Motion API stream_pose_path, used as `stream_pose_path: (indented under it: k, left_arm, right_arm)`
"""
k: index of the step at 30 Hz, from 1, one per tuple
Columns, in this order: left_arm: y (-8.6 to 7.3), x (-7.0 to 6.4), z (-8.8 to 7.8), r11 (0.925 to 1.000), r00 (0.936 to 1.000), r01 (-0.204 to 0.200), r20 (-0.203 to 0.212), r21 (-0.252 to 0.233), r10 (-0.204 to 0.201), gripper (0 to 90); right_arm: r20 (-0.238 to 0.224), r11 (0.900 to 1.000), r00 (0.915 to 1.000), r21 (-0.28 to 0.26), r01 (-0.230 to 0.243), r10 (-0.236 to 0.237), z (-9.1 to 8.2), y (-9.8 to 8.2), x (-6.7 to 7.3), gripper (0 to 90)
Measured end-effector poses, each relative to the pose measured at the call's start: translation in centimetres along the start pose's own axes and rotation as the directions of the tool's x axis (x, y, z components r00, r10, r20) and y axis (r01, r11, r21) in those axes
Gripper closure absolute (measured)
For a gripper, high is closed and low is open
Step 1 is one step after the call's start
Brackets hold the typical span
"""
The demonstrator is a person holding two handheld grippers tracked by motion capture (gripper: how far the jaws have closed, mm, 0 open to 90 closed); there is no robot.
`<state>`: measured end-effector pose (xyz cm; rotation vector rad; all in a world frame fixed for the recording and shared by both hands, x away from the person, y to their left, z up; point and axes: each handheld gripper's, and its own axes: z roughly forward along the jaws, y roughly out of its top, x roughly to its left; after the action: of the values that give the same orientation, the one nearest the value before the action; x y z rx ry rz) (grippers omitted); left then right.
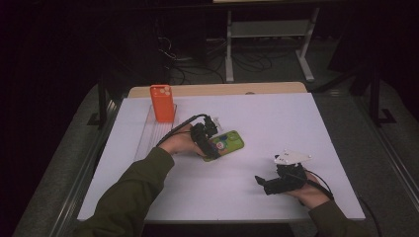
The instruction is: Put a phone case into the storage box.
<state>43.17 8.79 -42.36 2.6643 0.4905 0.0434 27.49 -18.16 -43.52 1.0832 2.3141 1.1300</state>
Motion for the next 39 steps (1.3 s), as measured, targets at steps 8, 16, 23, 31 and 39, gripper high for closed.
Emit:
stream_pose_path:
  k: [8,16,23,31,39]
  left_arm:
    - [-0.02,0.02,0.33,0.9997,0.9999,-0.013,-0.003,0.019,0.013,9.0]
    - [-0.06,0.03,0.67,0.9989,0.9998,-0.019,-0.002,0.042,0.019,11.0]
    - [-0.01,0.04,0.72,0.9980,0.9996,-0.027,-0.008,0.057,0.028,12.6]
    - [0.24,-0.11,0.80,0.9960,0.9991,-0.038,-0.017,0.080,0.040,12.5]
    - [0.38,-0.22,0.73,0.9950,0.9989,-0.041,-0.019,0.091,0.043,15.2]
  right_arm:
    - [0.000,1.000,1.0000,0.000,0.000,0.000,0.00,-0.01,-0.02,0.2]
    - [-0.001,1.000,1.0000,0.002,-0.001,0.001,0.01,-0.02,-0.03,0.2]
    - [-0.001,1.000,1.0000,0.002,-0.003,0.003,0.04,-0.01,-0.03,0.2]
    - [-0.002,1.000,1.0000,0.003,-0.004,0.004,0.04,-0.01,-0.01,0.2]
    - [-0.004,1.000,1.0000,0.008,-0.007,0.007,0.06,0.01,0.01,0.2]
